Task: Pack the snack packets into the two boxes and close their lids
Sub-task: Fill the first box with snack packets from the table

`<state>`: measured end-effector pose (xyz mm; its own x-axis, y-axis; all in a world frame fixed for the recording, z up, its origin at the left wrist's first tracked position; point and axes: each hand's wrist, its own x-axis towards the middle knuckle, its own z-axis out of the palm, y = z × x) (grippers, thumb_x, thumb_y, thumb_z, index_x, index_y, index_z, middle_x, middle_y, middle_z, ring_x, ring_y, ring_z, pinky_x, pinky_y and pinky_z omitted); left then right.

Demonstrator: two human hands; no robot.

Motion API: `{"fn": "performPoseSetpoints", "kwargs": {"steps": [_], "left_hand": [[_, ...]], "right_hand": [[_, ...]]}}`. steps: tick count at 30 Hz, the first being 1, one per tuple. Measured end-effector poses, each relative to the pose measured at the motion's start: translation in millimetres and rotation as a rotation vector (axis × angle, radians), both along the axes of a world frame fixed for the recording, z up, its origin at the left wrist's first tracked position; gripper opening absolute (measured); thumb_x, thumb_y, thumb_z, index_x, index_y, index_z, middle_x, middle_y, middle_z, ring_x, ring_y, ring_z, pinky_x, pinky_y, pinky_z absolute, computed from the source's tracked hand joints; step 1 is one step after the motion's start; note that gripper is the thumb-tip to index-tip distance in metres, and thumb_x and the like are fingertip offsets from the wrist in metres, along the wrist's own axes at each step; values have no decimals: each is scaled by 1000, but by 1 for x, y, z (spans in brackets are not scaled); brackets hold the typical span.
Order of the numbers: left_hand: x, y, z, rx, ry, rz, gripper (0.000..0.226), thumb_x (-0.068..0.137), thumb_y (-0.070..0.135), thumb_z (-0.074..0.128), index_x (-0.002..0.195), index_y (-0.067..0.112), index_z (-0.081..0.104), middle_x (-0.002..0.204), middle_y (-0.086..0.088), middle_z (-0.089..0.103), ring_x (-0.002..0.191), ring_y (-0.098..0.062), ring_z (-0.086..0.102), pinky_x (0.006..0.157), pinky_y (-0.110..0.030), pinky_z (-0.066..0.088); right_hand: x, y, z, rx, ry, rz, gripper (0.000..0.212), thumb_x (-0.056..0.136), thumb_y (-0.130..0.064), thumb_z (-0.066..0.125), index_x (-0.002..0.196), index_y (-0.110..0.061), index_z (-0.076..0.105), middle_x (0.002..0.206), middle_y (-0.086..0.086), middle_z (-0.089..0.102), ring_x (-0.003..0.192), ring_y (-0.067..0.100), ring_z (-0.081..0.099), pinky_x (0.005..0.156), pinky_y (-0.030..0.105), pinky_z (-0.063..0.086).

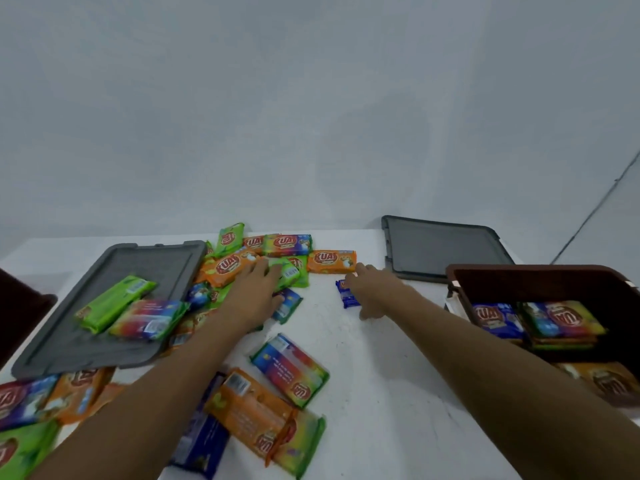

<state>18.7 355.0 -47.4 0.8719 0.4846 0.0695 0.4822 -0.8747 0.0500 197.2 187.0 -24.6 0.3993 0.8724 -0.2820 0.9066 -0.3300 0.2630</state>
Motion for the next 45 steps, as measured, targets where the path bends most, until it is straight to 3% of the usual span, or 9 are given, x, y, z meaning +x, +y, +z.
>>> {"fn": "performPoseSetpoints", "kwargs": {"steps": [6,9,13,17,21,29,35,41,45], "left_hand": [[1,2,11,47,8,-46,39,97,33,49,130,11,50,125,-10,55,112,-28,48,95,-39,41],[-1,7,20,-176,-266,9,22,98,16,39,110,6,55,91,-13,64,80,-30,57,70,-40,47],[-1,5,33,-470,-481,78,26,101,10,34,83,6,52,68,-4,49,62,-19,44,58,-34,32],[7,-11,44,-579,-427,45,33,104,23,37,82,2,52,75,-8,49,70,-19,45,67,-34,35],[22,-42,67,-688,-393,-12,34,100,40,47,107,9,62,100,-2,62,89,-18,56,69,-29,39],[76,-125,104,-749,-559,-157,16,93,40,61,94,26,67,87,4,70,78,-10,67,66,-28,51],[129,-220,125,-633,-404,-350,19,94,40,59,95,22,66,91,3,68,84,-13,66,73,-34,51],[168,-292,121,-420,-35,-570,29,97,39,52,104,13,63,98,-1,63,88,-19,60,78,-35,46],[180,-315,101,-303,274,-517,21,97,40,52,97,20,60,96,0,62,90,-20,59,82,-36,48]], "right_hand": [[2,-3,-1,29,159,-32,52,86,-32,67,131,-15,46,130,11,51,110,26,53,89,38,47],[-1,-4,13,125,300,-155,32,99,-27,48,127,-11,49,122,15,57,100,25,58,80,35,48],[0,-11,49,302,473,-286,33,104,-21,39,129,-2,50,128,17,56,107,26,59,79,31,51],[-1,-27,78,441,695,-375,29,104,-26,38,110,-3,55,107,12,64,92,22,66,79,31,54],[5,-59,108,543,817,-430,21,99,-34,49,95,-16,59,84,-1,66,66,9,63,59,20,49],[53,-190,119,698,952,-537,17,92,-34,61,96,-18,64,90,7,74,75,22,71,69,33,53],[103,-296,107,551,836,-531,19,95,-26,60,114,-25,61,107,5,71,91,20,71,78,34,59],[113,-348,84,253,593,-314,32,96,-20,59,128,-19,59,116,-8,52,95,6,54,75,11,45],[121,-346,70,132,489,-228,34,98,-23,54,132,-20,57,128,3,50,116,21,49,93,26,37]]}}
